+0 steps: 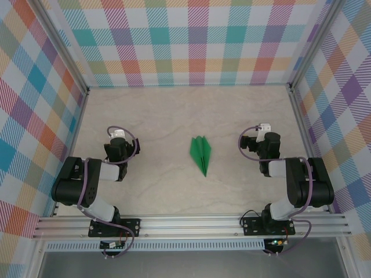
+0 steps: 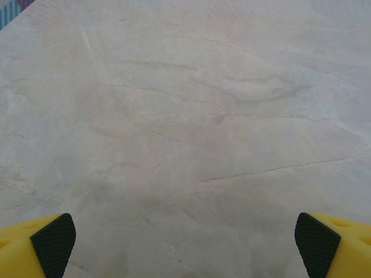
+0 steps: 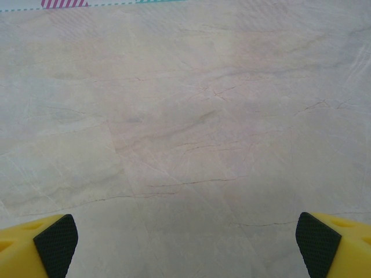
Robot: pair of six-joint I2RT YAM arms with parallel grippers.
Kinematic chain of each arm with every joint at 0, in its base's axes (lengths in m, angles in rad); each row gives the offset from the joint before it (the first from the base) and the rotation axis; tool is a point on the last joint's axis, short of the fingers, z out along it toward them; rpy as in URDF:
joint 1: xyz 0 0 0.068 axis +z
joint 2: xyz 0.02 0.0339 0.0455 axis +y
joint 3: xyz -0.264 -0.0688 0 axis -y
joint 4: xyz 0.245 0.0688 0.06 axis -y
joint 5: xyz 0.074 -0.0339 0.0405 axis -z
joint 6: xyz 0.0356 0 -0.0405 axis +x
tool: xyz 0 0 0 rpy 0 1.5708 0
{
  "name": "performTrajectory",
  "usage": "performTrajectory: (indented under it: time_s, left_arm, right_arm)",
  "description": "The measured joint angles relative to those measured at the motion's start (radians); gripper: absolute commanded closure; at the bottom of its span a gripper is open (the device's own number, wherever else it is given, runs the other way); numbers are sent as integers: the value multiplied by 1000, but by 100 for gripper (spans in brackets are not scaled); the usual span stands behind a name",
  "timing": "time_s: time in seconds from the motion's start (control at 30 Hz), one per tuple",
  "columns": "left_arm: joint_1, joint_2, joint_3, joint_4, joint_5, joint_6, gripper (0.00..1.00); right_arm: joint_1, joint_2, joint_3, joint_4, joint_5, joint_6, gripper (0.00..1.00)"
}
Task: Fold a paper plane with a square sheet of paper (pick it up from the middle)
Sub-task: Reset both arms
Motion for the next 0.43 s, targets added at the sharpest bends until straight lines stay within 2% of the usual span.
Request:
performTrajectory:
  time_s: [0.43]
  left_arm:
    - [0,0,2,33,43,0,0]
  right_arm:
    - [0,0,0,0,0,0,0]
